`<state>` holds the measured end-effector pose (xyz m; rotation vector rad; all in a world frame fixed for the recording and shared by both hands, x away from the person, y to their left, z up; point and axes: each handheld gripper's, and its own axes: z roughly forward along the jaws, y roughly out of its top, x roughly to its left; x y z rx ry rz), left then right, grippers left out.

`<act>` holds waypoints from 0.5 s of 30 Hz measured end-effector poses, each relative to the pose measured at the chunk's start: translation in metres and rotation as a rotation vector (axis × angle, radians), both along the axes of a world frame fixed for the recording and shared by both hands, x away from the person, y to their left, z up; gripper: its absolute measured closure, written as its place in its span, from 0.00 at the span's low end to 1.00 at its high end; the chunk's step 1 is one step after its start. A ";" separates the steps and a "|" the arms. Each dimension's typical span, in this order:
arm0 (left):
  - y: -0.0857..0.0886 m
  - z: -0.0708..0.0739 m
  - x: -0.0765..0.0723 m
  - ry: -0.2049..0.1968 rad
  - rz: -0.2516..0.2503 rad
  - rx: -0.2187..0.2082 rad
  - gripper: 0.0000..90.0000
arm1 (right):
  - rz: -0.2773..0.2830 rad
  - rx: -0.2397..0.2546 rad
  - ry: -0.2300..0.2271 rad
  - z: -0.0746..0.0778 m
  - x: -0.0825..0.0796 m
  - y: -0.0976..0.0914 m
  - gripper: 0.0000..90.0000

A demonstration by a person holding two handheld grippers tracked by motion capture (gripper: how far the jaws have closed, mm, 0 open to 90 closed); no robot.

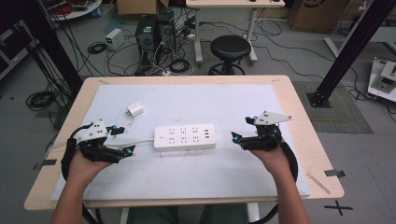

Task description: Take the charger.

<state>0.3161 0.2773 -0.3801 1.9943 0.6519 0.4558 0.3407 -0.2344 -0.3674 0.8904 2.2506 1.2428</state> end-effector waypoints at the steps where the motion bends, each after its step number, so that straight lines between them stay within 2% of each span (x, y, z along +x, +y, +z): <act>1: 0.000 0.000 0.000 0.000 0.000 0.000 0.21 | 0.000 0.000 0.000 0.000 0.000 0.000 0.23; 5: 0.003 0.005 0.008 0.001 0.011 0.005 0.21 | 0.007 -0.005 -0.002 0.005 -0.002 0.002 0.23; 8: 0.007 0.008 0.020 0.008 0.038 0.020 0.21 | 0.014 -0.009 -0.002 0.008 -0.001 0.003 0.23; 9: 0.009 0.008 0.028 0.011 0.049 0.018 0.21 | 0.014 -0.009 -0.002 0.008 -0.001 0.003 0.23; 10: 0.012 0.009 0.040 0.037 0.067 0.004 0.21 | 0.023 -0.010 -0.008 0.010 0.000 0.004 0.23; 11: 0.012 0.009 0.040 0.037 0.067 0.004 0.21 | 0.023 -0.010 -0.008 0.010 0.000 0.004 0.23; 15: 0.013 0.011 0.065 0.052 0.078 0.024 0.21 | 0.029 -0.012 -0.008 0.012 0.002 0.004 0.23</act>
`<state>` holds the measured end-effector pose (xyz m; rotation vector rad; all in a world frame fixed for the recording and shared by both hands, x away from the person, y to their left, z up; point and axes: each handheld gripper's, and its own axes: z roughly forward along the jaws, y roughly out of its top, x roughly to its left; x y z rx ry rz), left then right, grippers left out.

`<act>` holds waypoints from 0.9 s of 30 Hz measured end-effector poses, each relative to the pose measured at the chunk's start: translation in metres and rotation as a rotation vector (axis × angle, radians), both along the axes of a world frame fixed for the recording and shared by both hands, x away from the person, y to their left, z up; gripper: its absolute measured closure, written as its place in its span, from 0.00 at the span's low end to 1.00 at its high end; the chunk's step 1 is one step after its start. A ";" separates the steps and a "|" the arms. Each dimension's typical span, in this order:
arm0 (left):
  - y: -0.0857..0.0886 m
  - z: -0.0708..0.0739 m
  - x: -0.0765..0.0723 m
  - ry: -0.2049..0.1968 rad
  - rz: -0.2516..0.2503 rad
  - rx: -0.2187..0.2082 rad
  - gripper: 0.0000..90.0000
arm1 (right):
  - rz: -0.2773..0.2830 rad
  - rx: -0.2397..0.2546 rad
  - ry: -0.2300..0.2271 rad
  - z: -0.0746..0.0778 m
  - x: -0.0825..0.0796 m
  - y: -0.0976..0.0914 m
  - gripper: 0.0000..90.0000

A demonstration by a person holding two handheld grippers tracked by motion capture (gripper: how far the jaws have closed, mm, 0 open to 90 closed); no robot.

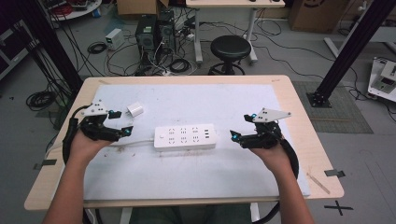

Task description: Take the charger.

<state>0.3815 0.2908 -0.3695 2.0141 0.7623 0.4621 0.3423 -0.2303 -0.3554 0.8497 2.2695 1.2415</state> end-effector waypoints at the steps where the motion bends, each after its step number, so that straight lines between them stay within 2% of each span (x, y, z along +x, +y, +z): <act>1: -0.001 0.001 0.012 0.014 0.009 0.017 0.21 | -0.004 0.004 0.006 0.000 0.001 -0.001 0.23; 2: -0.001 0.001 0.012 0.014 0.009 0.017 0.21 | -0.004 0.004 0.006 0.000 0.001 -0.001 0.23; 3: -0.001 0.001 0.023 0.012 0.013 0.023 0.21 | -0.009 0.001 0.007 0.001 0.003 -0.003 0.23; 5: -0.002 0.001 0.029 0.021 0.018 0.012 0.21 | -0.009 0.000 0.011 0.001 0.003 -0.004 0.23; 7: -0.004 -0.003 0.044 0.042 0.027 0.035 0.21 | -0.017 -0.001 0.014 0.001 0.004 -0.005 0.23; 9: -0.004 -0.004 0.050 0.046 0.027 0.042 0.21 | -0.013 -0.002 0.012 0.000 0.005 -0.005 0.23; 11: -0.004 -0.013 0.062 0.046 0.047 0.007 0.21 | -0.020 -0.002 0.017 -0.001 0.006 -0.005 0.23; 13: -0.003 -0.017 0.066 0.055 0.052 0.004 0.21 | -0.019 -0.006 0.021 -0.003 0.006 -0.005 0.23; 15: -0.001 -0.029 0.076 0.082 0.070 0.019 0.21 | -0.017 -0.006 0.028 -0.005 0.006 -0.004 0.23; 18: 0.001 -0.037 0.080 0.097 0.078 0.021 0.21 | -0.018 -0.009 0.035 -0.007 0.006 -0.003 0.23; 19: 0.003 -0.042 0.084 0.116 0.086 0.032 0.21 | -0.012 -0.014 0.040 -0.009 0.006 -0.003 0.23; 27: 0.009 -0.059 0.099 0.124 0.128 0.054 0.21 | -0.013 -0.027 0.044 -0.007 0.006 -0.004 0.23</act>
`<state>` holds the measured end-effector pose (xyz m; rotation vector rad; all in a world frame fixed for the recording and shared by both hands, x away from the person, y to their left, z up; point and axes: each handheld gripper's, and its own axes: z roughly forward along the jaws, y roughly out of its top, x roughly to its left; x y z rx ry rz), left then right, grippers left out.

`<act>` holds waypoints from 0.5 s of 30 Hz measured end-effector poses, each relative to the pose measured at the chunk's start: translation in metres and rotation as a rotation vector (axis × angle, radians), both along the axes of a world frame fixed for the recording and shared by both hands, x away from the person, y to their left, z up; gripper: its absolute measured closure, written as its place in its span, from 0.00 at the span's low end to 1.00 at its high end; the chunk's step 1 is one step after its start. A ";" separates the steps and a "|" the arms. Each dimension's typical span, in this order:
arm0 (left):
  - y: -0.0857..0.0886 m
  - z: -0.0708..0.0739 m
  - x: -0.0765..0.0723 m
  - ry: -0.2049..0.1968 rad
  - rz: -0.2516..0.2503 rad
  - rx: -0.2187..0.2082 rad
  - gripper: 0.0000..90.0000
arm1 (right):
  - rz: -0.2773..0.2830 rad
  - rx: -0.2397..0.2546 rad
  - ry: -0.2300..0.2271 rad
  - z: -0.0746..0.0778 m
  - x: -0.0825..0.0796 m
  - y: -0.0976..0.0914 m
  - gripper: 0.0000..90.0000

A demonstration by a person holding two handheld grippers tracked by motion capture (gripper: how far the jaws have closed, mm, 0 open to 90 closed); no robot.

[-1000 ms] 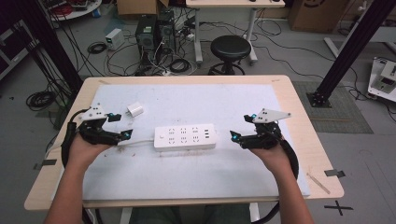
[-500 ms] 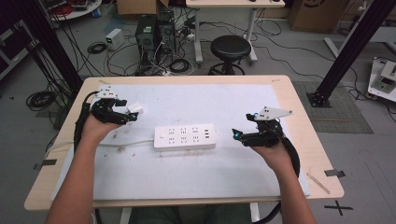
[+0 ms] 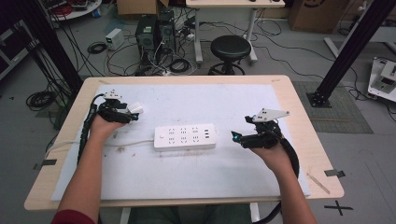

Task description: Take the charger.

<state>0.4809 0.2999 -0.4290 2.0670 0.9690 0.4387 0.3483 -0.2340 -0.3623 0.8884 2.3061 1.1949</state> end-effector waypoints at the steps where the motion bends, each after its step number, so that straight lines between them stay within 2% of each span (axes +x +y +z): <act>1: 0.000 0.000 0.000 0.000 0.000 0.000 0.21 | 0.000 0.000 0.000 0.000 0.000 0.000 0.23; 4: 0.002 -0.001 0.009 0.008 0.000 -0.001 0.21 | -0.007 0.001 -0.007 0.001 -0.002 -0.001 0.23; 5: 0.002 -0.001 0.012 -0.001 0.003 0.002 0.21 | -0.007 0.001 -0.007 0.001 -0.002 -0.001 0.23; 6: 0.004 -0.003 0.015 -0.020 0.001 -0.028 0.21 | -0.006 0.005 -0.006 0.000 -0.003 -0.002 0.23; 8: 0.005 -0.009 0.018 -0.009 0.009 -0.036 0.21 | -0.013 -0.001 -0.007 0.000 -0.004 -0.003 0.23; 15: 0.004 -0.022 0.024 0.019 0.000 -0.011 0.21 | -0.019 -0.003 -0.008 -0.002 -0.006 -0.007 0.23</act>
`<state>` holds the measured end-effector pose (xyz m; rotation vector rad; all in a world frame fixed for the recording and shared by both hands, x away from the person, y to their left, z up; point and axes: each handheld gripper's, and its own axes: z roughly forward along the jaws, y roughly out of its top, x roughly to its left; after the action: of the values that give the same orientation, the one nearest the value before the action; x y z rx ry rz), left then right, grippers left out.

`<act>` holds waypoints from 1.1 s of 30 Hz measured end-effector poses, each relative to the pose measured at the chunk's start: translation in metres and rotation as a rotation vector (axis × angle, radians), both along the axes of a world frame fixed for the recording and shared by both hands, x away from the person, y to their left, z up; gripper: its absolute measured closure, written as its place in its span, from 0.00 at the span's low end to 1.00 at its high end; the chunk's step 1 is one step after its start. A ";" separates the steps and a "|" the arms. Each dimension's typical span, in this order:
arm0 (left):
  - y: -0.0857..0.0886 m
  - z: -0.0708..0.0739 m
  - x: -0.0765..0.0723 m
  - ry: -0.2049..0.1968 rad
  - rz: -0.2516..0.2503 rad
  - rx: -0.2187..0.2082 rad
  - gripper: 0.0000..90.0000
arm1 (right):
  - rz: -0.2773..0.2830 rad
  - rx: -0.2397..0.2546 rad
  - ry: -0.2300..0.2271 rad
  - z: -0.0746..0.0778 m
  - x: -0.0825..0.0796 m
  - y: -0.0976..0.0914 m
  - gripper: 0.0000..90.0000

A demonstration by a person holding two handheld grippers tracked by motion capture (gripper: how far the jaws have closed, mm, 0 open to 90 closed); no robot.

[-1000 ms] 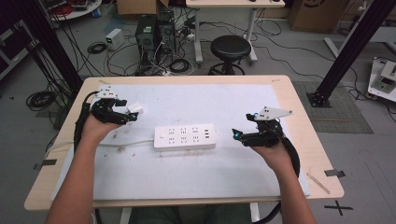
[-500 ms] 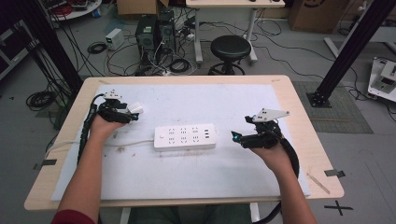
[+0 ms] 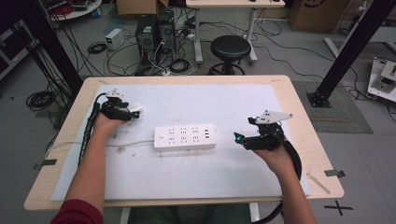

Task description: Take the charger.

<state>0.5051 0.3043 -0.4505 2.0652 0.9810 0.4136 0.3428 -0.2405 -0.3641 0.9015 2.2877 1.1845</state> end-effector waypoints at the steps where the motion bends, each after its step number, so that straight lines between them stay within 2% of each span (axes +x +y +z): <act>1: -0.001 0.001 0.000 -0.014 -0.011 0.008 0.22 | -0.001 -0.001 0.002 0.000 0.000 0.001 0.23; 6: -0.001 0.001 0.001 -0.032 -0.013 0.020 0.30 | -0.001 -0.004 0.006 0.000 0.001 0.004 0.23; 15: -0.005 0.000 0.000 -0.051 -0.044 0.069 0.46 | 0.005 -0.014 0.011 -0.002 0.003 0.008 0.23; 24: -0.006 0.005 -0.003 -0.064 -0.048 0.089 0.47 | 0.009 -0.014 0.011 -0.001 0.001 0.009 0.23; 28: -0.005 0.015 -0.009 -0.073 -0.057 0.089 0.47 | 0.016 -0.013 0.011 0.000 0.000 0.010 0.23; 30: -0.005 0.024 -0.015 -0.085 -0.065 0.083 0.47 | 0.022 -0.008 0.008 0.001 0.000 0.011 0.23; 31: -0.005 0.033 -0.022 -0.096 -0.074 0.073 0.47 | 0.025 -0.006 0.011 0.002 0.000 0.012 0.23; 33: -0.005 0.038 -0.026 -0.101 -0.081 0.072 0.47 | 0.035 -0.004 0.009 0.003 -0.001 0.013 0.23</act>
<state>0.4790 0.2996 -0.4123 2.1190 0.8299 0.5125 0.3422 -0.2275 -0.3606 0.8703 2.3208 1.1926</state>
